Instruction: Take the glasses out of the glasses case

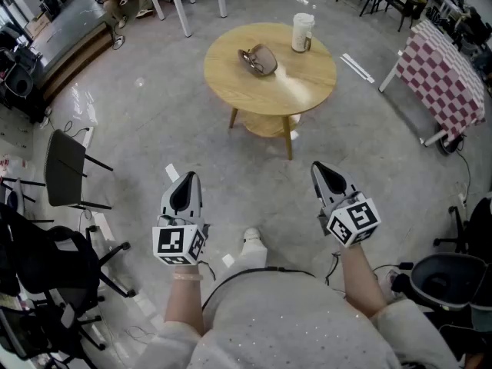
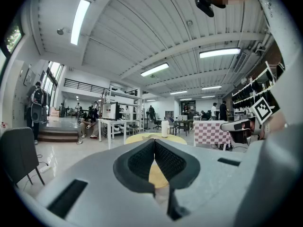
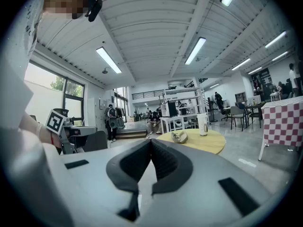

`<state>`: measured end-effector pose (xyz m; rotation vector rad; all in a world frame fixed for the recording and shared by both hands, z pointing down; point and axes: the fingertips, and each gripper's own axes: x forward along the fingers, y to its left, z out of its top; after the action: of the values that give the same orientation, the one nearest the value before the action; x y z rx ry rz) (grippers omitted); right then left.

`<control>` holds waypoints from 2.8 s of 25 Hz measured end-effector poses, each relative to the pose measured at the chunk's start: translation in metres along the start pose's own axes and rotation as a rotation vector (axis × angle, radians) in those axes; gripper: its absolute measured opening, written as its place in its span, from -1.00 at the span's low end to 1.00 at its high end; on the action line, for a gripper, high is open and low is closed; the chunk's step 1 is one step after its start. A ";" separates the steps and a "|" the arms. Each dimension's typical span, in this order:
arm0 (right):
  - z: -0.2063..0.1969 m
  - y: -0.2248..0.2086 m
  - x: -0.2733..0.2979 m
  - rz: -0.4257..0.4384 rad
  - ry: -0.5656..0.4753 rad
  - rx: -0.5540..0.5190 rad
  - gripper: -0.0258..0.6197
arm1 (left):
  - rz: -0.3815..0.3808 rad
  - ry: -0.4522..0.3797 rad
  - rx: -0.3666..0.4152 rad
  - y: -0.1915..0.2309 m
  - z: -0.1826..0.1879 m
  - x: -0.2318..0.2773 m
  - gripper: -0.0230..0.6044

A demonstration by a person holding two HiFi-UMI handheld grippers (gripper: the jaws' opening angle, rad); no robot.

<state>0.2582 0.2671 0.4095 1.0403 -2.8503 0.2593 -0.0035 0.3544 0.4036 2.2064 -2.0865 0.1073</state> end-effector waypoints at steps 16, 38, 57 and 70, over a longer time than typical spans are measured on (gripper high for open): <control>-0.010 -0.027 0.078 -0.056 0.020 0.035 -0.91 | -0.042 0.010 0.000 0.060 -0.001 0.081 -0.91; -0.007 -0.063 0.165 -0.081 -0.001 0.115 -0.91 | -0.027 0.026 -0.058 0.120 -0.020 0.149 -0.91; -0.008 -0.130 0.300 -0.038 0.096 0.167 -0.91 | -0.096 0.075 -0.078 0.151 -0.008 0.291 -0.91; -0.018 -0.158 0.367 0.014 0.177 0.194 -0.91 | -0.110 0.105 -0.088 0.167 -0.008 0.366 -0.91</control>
<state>0.0814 -0.0797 0.5011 0.9739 -2.7152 0.6075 -0.1489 -0.0160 0.4600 2.2072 -1.8756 0.1183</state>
